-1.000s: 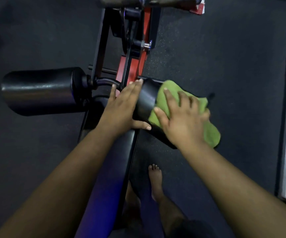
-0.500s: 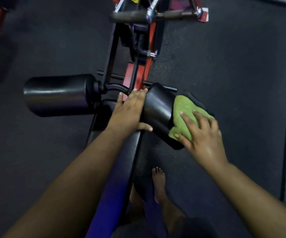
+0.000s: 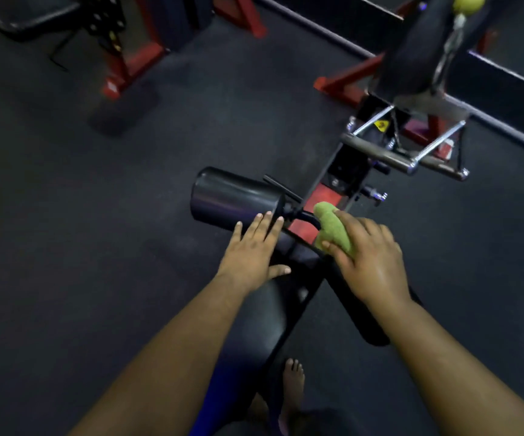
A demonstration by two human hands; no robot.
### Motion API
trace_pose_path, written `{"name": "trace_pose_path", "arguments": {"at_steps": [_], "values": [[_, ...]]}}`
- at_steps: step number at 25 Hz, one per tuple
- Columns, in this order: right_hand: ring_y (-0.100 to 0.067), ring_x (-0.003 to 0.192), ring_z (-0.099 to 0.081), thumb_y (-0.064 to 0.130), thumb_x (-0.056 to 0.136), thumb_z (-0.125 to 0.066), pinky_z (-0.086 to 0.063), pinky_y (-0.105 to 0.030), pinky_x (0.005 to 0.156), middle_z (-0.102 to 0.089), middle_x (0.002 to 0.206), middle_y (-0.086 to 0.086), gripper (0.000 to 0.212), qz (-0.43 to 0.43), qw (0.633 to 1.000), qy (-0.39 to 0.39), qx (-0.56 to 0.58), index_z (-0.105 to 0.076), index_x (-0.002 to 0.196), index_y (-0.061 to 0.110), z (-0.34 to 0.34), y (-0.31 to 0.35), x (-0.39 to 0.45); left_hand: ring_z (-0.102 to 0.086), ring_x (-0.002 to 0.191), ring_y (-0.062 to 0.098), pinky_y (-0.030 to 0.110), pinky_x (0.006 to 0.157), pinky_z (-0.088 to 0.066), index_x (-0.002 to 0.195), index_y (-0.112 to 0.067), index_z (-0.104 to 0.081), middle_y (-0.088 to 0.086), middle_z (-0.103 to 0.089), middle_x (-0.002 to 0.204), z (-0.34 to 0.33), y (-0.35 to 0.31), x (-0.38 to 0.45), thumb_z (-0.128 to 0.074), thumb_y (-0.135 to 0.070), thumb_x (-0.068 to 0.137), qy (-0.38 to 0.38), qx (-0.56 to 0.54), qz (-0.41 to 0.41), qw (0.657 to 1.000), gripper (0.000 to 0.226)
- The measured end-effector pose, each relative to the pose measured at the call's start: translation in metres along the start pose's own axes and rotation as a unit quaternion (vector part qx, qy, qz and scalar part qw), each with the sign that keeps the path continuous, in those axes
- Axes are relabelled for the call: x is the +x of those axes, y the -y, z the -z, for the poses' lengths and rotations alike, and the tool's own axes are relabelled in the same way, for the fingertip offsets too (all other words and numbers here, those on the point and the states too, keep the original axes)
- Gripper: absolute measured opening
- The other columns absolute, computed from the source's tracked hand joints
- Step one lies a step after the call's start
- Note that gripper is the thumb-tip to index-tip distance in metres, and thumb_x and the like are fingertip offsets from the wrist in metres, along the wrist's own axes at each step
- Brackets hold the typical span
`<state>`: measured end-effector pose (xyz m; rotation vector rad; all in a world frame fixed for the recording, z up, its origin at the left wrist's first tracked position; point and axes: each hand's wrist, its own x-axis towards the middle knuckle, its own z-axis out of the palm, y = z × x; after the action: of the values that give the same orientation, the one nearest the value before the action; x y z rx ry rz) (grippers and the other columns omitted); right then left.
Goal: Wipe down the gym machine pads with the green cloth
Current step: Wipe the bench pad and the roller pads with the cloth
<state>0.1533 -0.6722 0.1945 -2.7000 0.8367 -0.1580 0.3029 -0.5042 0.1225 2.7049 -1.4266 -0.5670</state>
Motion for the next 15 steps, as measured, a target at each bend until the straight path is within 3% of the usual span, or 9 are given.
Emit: {"name": "trace_pose_path", "arguments": {"at_steps": [5, 8, 10, 12, 15], "values": [[-0.027, 0.118, -0.049, 0.070, 0.089, -0.049, -0.045, -0.047, 0.088, -0.055, 0.133, 0.004, 0.065, 0.082, 0.997, -0.011, 0.008, -0.046, 0.145, 0.037, -0.041, 0.055, 0.074, 0.008, 0.157, 0.022, 0.055, 0.126, -0.005, 0.161, -0.019, 0.007, 0.006, 0.009, 0.170, 0.000, 0.084, 0.016, -0.053, -0.074, 0.087, -0.054, -0.006, 0.112, 0.992, 0.110], [-0.028, 0.145, -0.026, 0.080, 0.089, -0.023, -0.034, -0.062, 0.105, -0.029, 0.161, 0.002, 0.075, 0.113, 0.978, 0.154, -0.081, -0.018, 0.155, 0.045, -0.098, 0.076, 0.113, 0.014, 0.156, 0.022, 0.055, 0.125, 0.002, 0.160, -0.015, 0.013, 0.006, 0.017, 0.169, -0.017, 0.129, 0.029, -0.057, -0.076, 0.082, -0.074, -0.012, 0.165, 0.983, 0.121], [-0.035, 0.153, -0.007, 0.080, 0.090, -0.021, -0.018, -0.076, 0.110, -0.006, 0.168, -0.001, 0.075, 0.144, 0.956, 0.210, -0.144, 0.000, 0.155, 0.049, -0.134, 0.077, 0.124, 0.015, 0.156, 0.020, 0.052, 0.124, 0.004, 0.160, -0.013, 0.015, 0.005, 0.020, 0.169, -0.031, 0.148, 0.037, -0.061, -0.077, 0.077, -0.067, -0.046, 0.175, 0.981, 0.129], [-0.040, 0.151, -0.011, 0.078, 0.092, -0.024, -0.021, -0.077, 0.108, -0.008, 0.168, -0.005, 0.075, 0.174, 0.952, 0.187, -0.167, 0.003, 0.155, 0.048, -0.150, 0.085, 0.137, 0.011, 0.156, 0.017, 0.049, 0.125, 0.001, 0.160, -0.011, 0.013, 0.003, 0.019, 0.169, -0.044, 0.155, 0.040, -0.068, -0.075, 0.073, -0.076, -0.084, 0.168, 0.979, 0.135], [-0.040, 0.143, -0.028, 0.078, 0.092, -0.025, -0.035, -0.068, 0.101, -0.018, 0.165, -0.007, 0.074, 0.207, 0.949, 0.190, -0.146, -0.003, 0.155, 0.047, -0.168, 0.122, 0.175, 0.005, 0.157, 0.017, 0.049, 0.126, -0.004, 0.161, -0.008, 0.007, 0.005, 0.011, 0.170, -0.055, 0.156, 0.045, -0.073, -0.073, 0.067, -0.110, -0.103, 0.166, 0.974, 0.139]]}}
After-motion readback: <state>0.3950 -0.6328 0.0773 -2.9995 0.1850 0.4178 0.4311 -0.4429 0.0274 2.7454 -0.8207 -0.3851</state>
